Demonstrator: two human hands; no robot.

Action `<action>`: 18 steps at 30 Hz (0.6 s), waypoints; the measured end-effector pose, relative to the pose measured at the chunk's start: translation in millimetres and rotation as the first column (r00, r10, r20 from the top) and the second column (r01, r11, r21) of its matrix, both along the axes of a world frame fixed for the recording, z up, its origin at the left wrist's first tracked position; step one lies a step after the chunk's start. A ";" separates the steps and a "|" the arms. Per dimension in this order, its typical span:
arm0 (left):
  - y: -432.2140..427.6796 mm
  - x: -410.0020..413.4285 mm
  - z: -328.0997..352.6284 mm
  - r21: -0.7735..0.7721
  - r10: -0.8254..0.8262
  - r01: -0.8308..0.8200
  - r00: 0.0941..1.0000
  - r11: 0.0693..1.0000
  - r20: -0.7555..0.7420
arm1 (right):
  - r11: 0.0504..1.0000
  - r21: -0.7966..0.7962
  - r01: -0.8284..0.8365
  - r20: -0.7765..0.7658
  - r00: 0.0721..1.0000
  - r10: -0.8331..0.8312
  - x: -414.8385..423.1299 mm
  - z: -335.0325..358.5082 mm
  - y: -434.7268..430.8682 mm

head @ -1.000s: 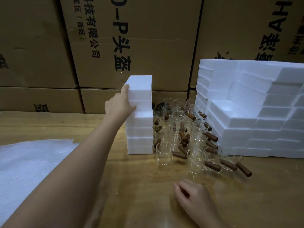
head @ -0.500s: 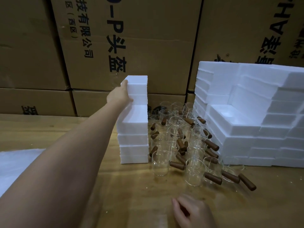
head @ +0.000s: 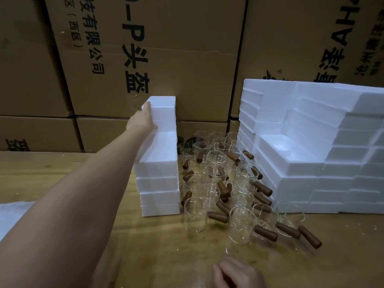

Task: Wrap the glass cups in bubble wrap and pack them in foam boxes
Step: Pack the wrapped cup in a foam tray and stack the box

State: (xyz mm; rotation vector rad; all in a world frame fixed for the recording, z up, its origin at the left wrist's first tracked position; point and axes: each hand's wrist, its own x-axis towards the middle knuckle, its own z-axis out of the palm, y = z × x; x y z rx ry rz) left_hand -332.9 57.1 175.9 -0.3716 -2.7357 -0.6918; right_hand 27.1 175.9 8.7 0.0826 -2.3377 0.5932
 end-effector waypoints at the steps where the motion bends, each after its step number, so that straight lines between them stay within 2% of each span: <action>1: -1.5 -1.6 -0.8 0.000 -0.007 0.007 1.000 1.000 0.009 | 1.000 0.006 -0.003 -0.005 1.000 0.003 -0.4 -0.2 0.2; 6: -8.1 3.4 -3.7 0.081 -0.060 0.059 0.998 0.995 0.003 | 1.000 -0.017 -0.001 -0.016 1.000 0.001 -0.1 -2.8 0.9; 9: -13.0 21.9 -0.2 0.154 -0.103 0.093 0.993 0.984 0.058 | 0.999 -0.043 -0.023 -0.010 1.000 0.022 -0.2 -6.0 1.7; 12: -19.3 54.8 6.0 0.296 -0.120 0.100 0.992 0.950 0.047 | 0.996 -0.074 -0.047 -0.023 0.999 0.045 -0.9 -8.0 3.7; 13: -21.4 68.3 6.0 0.345 -0.086 0.087 0.996 0.935 -0.016 | 0.996 -0.078 -0.050 -0.014 0.999 0.049 -0.9 -8.0 3.9; 15: -24.4 105.1 1.0 0.431 -0.005 0.113 0.970 0.895 -0.244 | 0.994 -0.091 -0.058 0.023 0.998 0.060 0.5 -8.2 3.0; 17: -19.8 154.8 -12.0 0.516 0.006 0.258 0.890 0.817 -0.455 | 0.993 -0.103 -0.062 0.049 0.997 0.067 2.8 -9.9 3.6; 18: -16.8 183.1 -22.7 0.540 -0.054 0.352 0.870 0.764 -0.491 | 0.994 -0.095 -0.059 0.052 0.997 0.064 2.9 -10.0 4.0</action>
